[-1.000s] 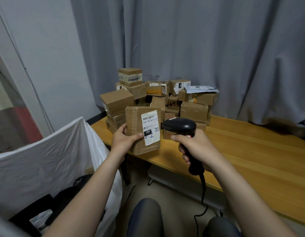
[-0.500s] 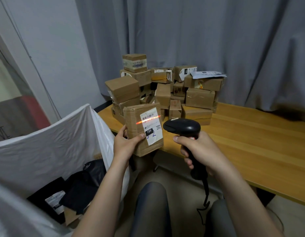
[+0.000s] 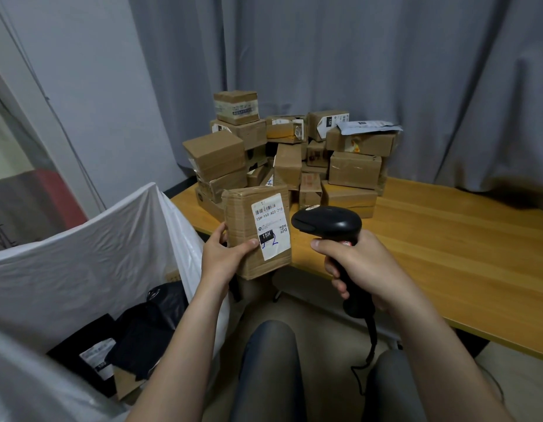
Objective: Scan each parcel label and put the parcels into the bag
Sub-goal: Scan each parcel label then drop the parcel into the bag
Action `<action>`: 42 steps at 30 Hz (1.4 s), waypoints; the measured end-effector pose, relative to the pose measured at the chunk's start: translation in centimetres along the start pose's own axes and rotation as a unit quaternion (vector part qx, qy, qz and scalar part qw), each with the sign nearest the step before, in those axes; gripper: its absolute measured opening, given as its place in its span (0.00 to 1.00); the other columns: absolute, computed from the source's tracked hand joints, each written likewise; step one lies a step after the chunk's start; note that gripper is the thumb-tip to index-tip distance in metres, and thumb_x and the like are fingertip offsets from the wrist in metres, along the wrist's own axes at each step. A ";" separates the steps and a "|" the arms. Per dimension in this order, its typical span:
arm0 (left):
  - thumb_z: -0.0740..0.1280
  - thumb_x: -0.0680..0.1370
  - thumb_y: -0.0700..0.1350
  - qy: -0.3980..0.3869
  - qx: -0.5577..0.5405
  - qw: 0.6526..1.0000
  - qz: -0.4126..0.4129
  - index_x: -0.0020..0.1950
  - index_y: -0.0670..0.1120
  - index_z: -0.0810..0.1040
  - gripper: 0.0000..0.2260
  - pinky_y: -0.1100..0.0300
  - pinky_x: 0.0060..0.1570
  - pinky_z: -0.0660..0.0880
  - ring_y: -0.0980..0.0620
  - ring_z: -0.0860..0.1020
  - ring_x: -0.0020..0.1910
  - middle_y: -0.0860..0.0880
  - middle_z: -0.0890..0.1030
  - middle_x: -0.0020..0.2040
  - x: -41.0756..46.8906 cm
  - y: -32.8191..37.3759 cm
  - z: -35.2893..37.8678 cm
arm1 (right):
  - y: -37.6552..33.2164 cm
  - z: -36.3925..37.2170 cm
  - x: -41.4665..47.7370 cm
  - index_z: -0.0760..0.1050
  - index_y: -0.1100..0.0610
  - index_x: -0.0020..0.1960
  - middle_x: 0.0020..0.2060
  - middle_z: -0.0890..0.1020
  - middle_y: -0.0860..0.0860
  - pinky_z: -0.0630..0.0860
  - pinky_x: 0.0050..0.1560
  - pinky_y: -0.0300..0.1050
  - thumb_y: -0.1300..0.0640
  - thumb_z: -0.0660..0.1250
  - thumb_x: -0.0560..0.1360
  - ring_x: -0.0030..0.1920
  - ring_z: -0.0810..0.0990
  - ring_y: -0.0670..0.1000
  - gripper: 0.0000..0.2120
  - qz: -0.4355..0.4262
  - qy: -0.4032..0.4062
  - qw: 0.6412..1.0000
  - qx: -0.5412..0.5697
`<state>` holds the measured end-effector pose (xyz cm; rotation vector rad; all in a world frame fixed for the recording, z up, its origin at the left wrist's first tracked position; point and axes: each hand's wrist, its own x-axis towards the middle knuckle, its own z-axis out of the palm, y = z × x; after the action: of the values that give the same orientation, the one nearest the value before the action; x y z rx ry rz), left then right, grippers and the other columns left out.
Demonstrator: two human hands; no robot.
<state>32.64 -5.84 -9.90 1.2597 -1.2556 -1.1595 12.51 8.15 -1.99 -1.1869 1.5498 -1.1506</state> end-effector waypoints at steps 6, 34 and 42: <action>0.81 0.71 0.42 -0.003 0.001 1.000 -0.002 0.80 0.48 0.67 0.40 0.57 0.55 0.80 0.52 0.81 0.60 0.47 0.81 0.65 0.2 -0.2 0.2 | 0.3 -0.3 0.1 0.74 0.74 0.50 0.27 0.71 0.55 0.68 0.26 0.44 0.54 0.71 0.81 0.24 0.70 0.53 0.20 0.004 0.004 1.000 0.005; 0.78 0.60 0.58 0.203 0.339 0.918 0.033 0.71 0.54 0.73 0.40 0.41 0.59 0.79 0.39 0.79 0.59 0.45 0.77 0.62 -1.3 1.0 -15.6 | 0.7 6.8 4.4 0.77 0.60 0.42 0.27 0.75 0.53 0.70 0.26 0.44 0.54 0.71 0.80 0.24 0.72 0.51 0.12 -0.009 -0.019 1.000 -0.008; 0.78 0.70 0.45 0.176 0.491 0.843 -0.131 0.64 0.55 0.67 0.28 0.37 0.65 0.67 0.33 0.69 0.66 0.39 0.70 0.67 0.3 -4.5 -20.2 | 1.6 8.5 5.1 0.78 0.61 0.43 0.27 0.75 0.53 0.70 0.27 0.45 0.54 0.71 0.80 0.25 0.72 0.51 0.12 0.006 -0.030 0.999 -0.029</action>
<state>53.06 -5.91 -13.02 2.3313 -1.4541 -0.3430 19.42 1.89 -5.86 -1.2373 1.5522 -1.0586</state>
